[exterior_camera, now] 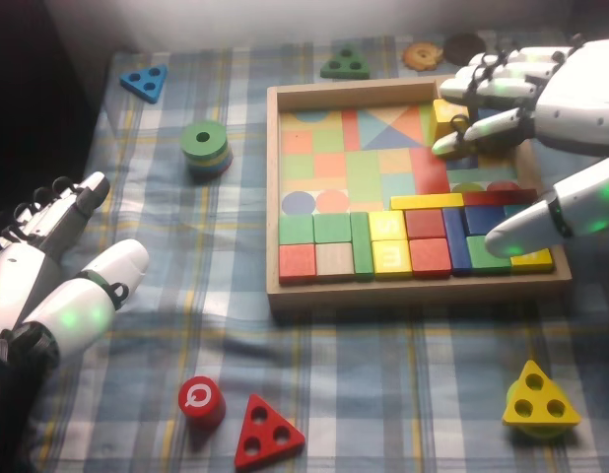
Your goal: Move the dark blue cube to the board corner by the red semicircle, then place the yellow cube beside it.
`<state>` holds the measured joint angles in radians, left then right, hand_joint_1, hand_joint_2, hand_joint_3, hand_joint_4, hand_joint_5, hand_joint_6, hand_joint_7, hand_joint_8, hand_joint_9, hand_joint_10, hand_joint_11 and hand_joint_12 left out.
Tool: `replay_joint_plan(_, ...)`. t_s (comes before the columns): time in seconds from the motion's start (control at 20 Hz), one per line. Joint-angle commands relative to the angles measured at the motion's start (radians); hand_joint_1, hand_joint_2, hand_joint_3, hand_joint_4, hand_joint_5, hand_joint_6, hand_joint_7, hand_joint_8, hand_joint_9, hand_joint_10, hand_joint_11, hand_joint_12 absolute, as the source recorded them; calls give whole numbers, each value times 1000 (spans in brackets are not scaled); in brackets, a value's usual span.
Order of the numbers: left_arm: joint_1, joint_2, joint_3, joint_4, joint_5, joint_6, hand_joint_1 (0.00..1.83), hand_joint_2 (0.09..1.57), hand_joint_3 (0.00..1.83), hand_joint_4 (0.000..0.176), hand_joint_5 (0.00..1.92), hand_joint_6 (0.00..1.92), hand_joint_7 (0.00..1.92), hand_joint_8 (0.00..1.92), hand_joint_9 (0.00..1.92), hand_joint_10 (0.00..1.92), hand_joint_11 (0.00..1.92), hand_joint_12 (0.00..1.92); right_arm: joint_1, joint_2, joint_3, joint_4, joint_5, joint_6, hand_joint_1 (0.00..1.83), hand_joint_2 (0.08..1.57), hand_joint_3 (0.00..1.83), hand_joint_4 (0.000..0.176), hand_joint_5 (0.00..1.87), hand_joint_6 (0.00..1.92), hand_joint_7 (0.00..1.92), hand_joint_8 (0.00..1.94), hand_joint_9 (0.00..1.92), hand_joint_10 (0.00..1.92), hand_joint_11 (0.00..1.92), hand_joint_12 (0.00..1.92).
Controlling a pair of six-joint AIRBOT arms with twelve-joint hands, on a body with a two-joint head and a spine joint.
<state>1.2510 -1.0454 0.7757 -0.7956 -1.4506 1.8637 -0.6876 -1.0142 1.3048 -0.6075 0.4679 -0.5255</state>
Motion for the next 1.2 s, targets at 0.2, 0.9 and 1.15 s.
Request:
replay_joint_plan(0.2,-4,-5,2,45,-111,-4,0,1369,0,43,147,5,118,0,98,3,0,0,32,24,-29,44,130,0,0,808,5,133,397,9,6,2,0,0,0,0)
replay_joint_plan(0.9,0,-2,0,46,-120,-4,0,1389,6,31,155,5,124,2,94,1,0,0,-76,151,-145,479,343,-322,0,1082,35,79,169,2,0,0,0,0,0,0)
replay_joint_plan(1.15,-1,-2,3,47,-111,-4,0,1396,7,28,161,5,125,2,110,8,0,0,-79,111,-100,450,321,-322,0,1085,27,50,229,20,14,6,0,0,0,0)
